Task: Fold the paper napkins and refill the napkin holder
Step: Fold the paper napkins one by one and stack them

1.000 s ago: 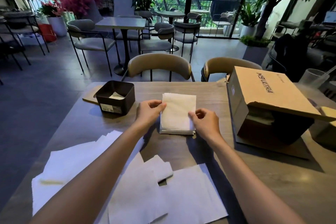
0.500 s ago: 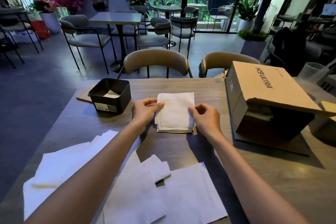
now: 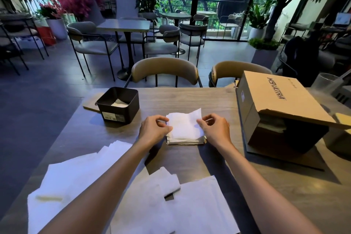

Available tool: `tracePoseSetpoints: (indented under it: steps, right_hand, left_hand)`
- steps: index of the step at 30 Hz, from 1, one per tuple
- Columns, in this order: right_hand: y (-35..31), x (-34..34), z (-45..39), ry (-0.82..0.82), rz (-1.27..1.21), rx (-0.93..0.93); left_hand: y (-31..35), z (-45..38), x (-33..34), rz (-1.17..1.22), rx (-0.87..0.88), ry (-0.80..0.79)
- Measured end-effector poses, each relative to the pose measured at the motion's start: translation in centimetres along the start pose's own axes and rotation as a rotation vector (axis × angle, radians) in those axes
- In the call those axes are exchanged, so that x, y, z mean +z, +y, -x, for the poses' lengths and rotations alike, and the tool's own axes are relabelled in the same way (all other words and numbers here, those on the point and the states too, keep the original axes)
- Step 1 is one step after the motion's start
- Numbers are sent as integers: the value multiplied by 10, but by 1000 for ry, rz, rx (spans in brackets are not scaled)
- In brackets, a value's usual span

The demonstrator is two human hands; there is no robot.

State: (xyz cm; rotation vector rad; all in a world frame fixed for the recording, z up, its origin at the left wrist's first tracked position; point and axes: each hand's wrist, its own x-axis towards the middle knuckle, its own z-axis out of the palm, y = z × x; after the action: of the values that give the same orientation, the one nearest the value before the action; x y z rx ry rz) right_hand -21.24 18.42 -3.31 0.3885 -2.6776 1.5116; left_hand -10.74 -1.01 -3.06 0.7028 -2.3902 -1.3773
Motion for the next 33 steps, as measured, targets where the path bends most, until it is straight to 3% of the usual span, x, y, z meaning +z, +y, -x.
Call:
tracePoseSetpoints:
  steps: [7,11,16,25,29,33]
  right_hand:
    - [6,8,-1,-24,71,18]
    - [7,8,-1,-22,130,-3]
    - [7,10,3,-15,202,-44]
    - [-1,14,2,9,208,-6]
    - [-15,15,12,113,247,-141]
    - [-40,26,31,104,235,-309]
  left_hand:
    - [-3,5,-6,11,41,-61]
    - [-8,15,-7,-354,260,-182]
    - [-15,20,-3,-408,345,-55]
    - [-9,25,-28,-240,225,-79]
    - [-15,23,-61,-433,149,-116]
    - [-29,29,-99,-732,-18,-100]
